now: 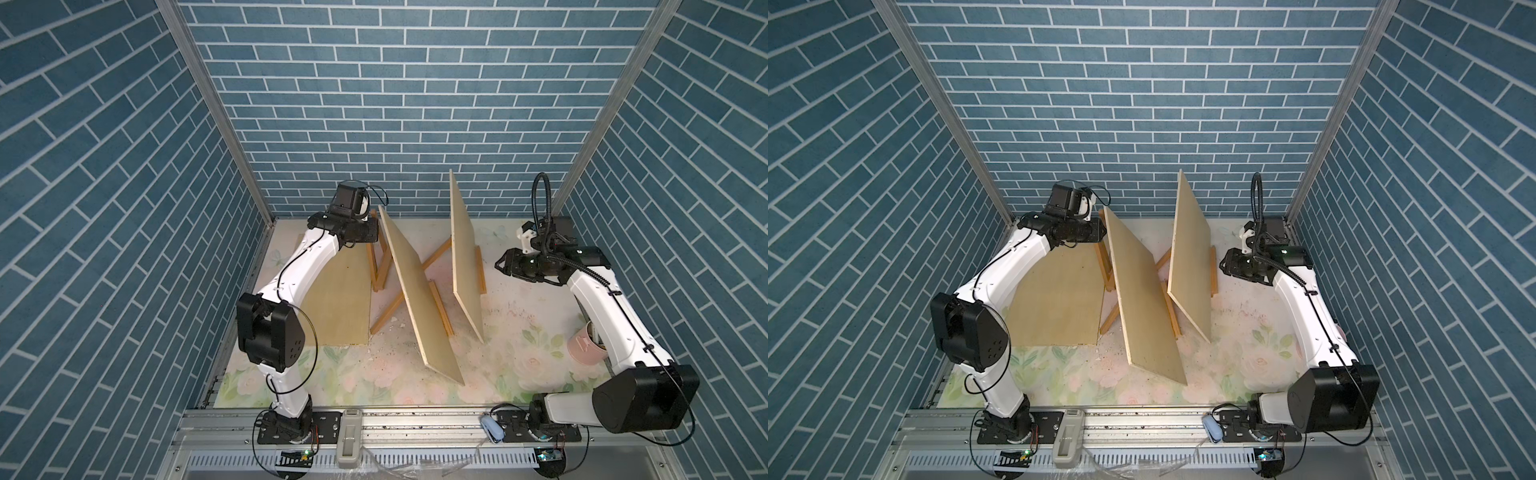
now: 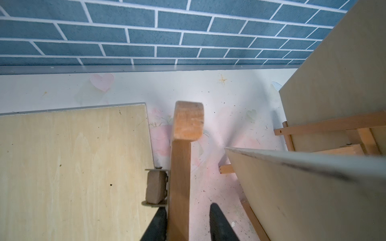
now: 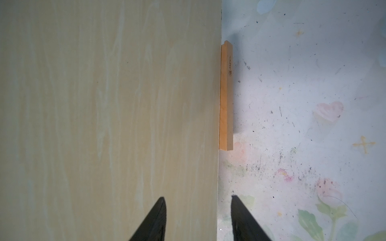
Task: Disassemble the easel
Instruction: Pick up the easel at the center of the board.
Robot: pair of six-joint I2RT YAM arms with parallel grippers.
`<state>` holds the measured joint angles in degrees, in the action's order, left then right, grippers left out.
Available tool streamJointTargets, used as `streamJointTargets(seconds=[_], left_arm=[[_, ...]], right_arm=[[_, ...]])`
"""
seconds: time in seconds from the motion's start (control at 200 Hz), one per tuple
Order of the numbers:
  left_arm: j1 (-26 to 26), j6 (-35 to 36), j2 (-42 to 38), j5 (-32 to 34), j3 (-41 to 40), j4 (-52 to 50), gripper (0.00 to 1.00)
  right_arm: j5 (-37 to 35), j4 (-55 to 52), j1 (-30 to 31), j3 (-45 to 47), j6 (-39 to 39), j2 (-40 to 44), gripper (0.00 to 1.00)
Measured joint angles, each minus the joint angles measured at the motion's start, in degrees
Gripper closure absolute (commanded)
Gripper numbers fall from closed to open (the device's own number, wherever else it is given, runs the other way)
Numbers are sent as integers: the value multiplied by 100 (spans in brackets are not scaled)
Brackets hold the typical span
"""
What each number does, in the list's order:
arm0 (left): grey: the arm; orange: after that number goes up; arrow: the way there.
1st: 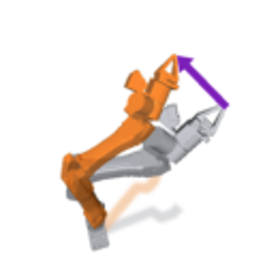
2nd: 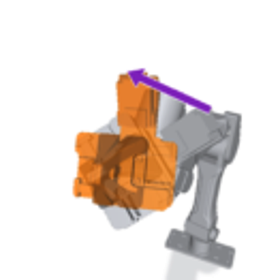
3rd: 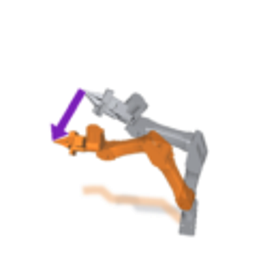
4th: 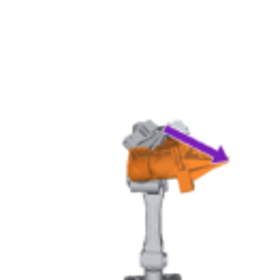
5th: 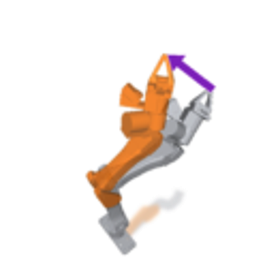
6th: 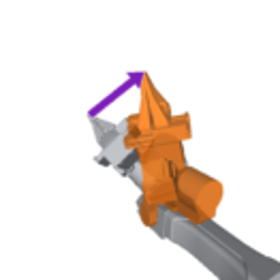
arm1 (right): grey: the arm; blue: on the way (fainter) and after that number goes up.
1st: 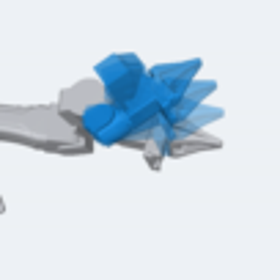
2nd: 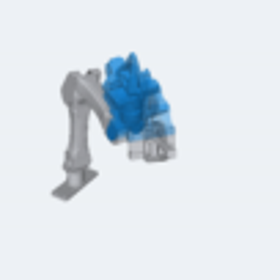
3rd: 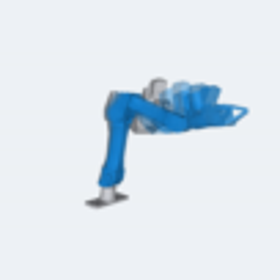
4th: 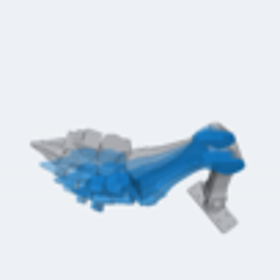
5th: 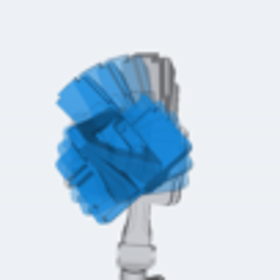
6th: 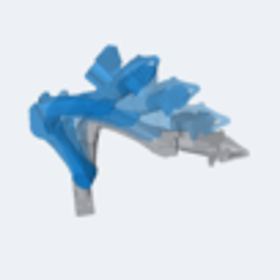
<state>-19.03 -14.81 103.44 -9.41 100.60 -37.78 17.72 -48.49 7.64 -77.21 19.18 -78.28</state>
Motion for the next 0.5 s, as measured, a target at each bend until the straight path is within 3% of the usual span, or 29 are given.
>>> streamJointTargets(seconds=[0.205,0.5], left_arm=[[0,35,11,24,11,-57,71],[-15,192,11,168,22,-170,91]], right_arm=[[-11,-20,0,-15,-11,-87,49],[-13,-17,4,-125,-11,-125,50]])
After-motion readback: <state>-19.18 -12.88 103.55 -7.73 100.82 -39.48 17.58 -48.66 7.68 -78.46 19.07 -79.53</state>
